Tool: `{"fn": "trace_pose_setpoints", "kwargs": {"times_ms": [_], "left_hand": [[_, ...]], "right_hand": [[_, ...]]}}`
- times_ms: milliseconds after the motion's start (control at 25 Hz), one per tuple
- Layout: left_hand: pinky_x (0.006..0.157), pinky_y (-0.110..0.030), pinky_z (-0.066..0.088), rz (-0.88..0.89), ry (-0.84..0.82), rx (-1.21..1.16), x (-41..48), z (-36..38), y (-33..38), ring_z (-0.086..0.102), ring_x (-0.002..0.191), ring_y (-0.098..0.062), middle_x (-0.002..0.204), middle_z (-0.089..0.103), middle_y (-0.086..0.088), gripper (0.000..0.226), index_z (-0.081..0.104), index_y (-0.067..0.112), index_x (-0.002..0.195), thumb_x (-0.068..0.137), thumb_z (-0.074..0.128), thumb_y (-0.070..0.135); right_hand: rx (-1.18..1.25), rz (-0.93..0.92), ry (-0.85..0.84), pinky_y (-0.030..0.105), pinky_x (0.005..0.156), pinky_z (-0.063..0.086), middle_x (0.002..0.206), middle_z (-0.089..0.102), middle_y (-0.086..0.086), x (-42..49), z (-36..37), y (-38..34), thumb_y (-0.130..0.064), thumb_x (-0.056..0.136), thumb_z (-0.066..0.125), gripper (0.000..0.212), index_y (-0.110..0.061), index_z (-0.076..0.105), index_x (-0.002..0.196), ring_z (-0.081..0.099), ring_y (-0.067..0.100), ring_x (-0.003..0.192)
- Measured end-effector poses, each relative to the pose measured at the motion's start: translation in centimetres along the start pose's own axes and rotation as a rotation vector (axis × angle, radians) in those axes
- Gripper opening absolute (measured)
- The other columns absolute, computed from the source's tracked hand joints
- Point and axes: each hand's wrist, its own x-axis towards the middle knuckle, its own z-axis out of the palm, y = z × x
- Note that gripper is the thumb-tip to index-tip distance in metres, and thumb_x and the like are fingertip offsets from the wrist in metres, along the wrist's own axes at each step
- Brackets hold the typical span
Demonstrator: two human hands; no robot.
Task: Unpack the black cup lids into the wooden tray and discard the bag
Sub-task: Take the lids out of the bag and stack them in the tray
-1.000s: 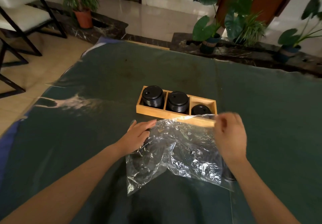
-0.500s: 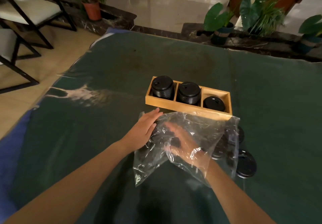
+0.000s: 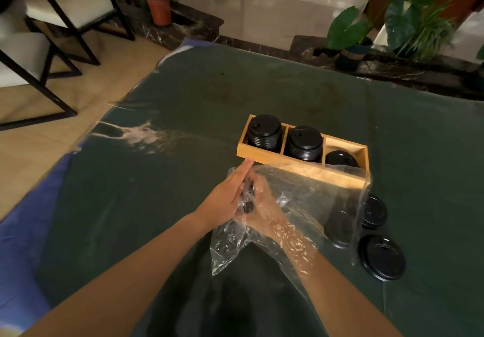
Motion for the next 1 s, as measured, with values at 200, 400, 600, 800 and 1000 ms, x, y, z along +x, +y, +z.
{"fn": "trace_pose_setpoints", "kwargs": {"times_ms": [200, 400, 600, 800, 1000], "left_hand": [[0.109, -0.021, 0.026, 0.029, -0.006, 0.015, -0.5, 0.4, -0.5, 0.037, 0.135, -0.018, 0.155, 0.026, -0.004, 0.056, 0.013, 0.028, 0.147, 0.099, 0.031, 0.005], [0.106, -0.015, 0.023, 0.017, 0.017, 0.082, -0.7, 1.4, -1.4, 0.037, 0.135, -0.015, 0.153, 0.03, -0.002, 0.055, 0.019, 0.023, 0.147, 0.097, 0.034, 0.004], [0.105, -0.026, 0.032, 0.035, 0.005, 0.218, -1.1, 3.2, -1.4, 0.037, 0.135, -0.02, 0.149, 0.038, -0.006, 0.05, 0.026, 0.017, 0.145, 0.097, 0.038, 0.009], [0.114, -0.052, 0.022, 0.12, -0.017, 0.7, -2.0, 4.6, -1.9, 0.032, 0.139, -0.023, 0.147, 0.042, -0.006, 0.051, 0.034, 0.012, 0.141, 0.091, 0.04, 0.018], [0.117, -0.052, 0.001, 0.002, -0.096, 0.847, -3.5, 6.4, -3.9, -0.008, 0.144, -0.024, 0.158, -0.001, 0.0, 0.06, -0.01, 0.02, 0.145, 0.088, -0.011, 0.039]], "right_hand": [[0.106, 0.033, 0.045, 0.007, 0.087, 0.039, 0.125, 0.034, -0.012, -2.2, -1.0, 0.6, -0.024, 0.07, 0.074, 0.077, -0.037, 0.029, 0.132, 0.04, -0.003, 0.117], [0.001, 0.035, -0.038, -0.003, 0.083, 0.027, 0.122, 0.026, -0.014, -4.4, -3.6, 2.8, -0.044, 0.063, 0.069, 0.071, -0.041, 0.031, 0.123, 0.025, -0.022, 0.109], [-0.071, 0.106, -0.065, 0.01, 0.092, 0.037, 0.123, 0.037, -0.012, -5.6, -4.0, 3.5, -0.051, 0.064, 0.077, 0.081, -0.031, 0.03, 0.125, 0.045, 0.003, 0.107], [-0.312, -0.006, -0.104, 0.04, 0.113, 0.031, 0.153, 0.023, 0.011, -6.8, -2.7, 3.6, -0.037, 0.076, 0.072, 0.076, -0.017, 0.033, 0.139, 0.029, 0.027, 0.136], [-0.197, 0.096, -0.039, 0.03, 0.115, 0.019, 0.155, 0.019, 0.001, -7.8, -3.3, 4.3, -0.036, 0.088, 0.06, 0.062, -0.026, 0.033, 0.143, 0.016, 0.017, 0.142]]}}
